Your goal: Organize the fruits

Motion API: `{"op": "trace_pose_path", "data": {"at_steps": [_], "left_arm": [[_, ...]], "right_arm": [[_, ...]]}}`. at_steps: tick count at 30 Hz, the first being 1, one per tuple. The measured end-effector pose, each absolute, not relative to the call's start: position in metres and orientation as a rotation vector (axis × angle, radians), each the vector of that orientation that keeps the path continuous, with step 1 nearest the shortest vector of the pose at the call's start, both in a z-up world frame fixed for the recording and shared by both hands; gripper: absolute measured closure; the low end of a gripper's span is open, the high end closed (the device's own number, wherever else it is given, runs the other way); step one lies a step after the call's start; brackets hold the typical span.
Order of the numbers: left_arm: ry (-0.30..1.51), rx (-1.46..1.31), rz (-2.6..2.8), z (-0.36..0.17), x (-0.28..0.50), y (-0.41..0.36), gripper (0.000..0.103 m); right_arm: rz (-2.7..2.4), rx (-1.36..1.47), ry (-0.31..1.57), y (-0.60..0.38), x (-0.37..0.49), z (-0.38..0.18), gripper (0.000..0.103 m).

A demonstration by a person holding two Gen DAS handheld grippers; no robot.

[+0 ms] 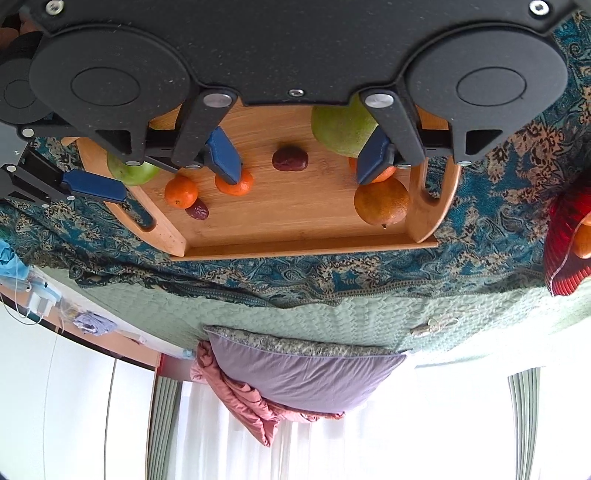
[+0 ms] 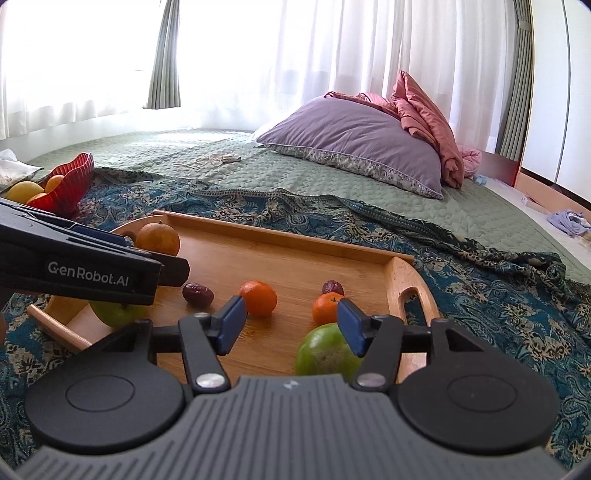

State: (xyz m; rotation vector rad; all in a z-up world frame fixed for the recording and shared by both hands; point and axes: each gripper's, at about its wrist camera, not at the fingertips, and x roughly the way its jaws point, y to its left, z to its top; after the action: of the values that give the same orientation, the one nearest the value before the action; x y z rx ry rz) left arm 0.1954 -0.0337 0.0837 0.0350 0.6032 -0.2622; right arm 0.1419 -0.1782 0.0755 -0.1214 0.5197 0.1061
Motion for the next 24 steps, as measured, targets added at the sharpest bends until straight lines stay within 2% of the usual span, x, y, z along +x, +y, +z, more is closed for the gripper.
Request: {"op": "trace_pose_path", "data": {"at_steps": [6, 7, 8, 9, 24], "left_arm": [[0.569, 0.050, -0.240, 0.092, 0.177, -0.032, 0.030], [0.559, 0.054, -0.240, 0.094, 0.173, -0.031, 0.028], [0.551, 0.057, -0.240, 0.095, 0.169, -0.031, 0.021], [0.543, 0.058, -0.241, 0.096, 0.164, -0.031, 0.018], [0.512, 0.003, -0.218, 0.097, 0.121, -0.016, 0.017]], "right_arm": [[0.107, -0.102, 0.490, -0.184, 0.132, 0.083, 0.021], [0.106, -0.099, 0.485, -0.184, 0.131, 0.084, 0.021], [0.108, -0.095, 0.479, -0.186, 0.128, 0.084, 0.019], [0.109, -0.091, 0.476, -0.187, 0.126, 0.085, 0.018], [0.121, -0.070, 0.450, -0.194, 0.098, 0.091, 0.010]]}}
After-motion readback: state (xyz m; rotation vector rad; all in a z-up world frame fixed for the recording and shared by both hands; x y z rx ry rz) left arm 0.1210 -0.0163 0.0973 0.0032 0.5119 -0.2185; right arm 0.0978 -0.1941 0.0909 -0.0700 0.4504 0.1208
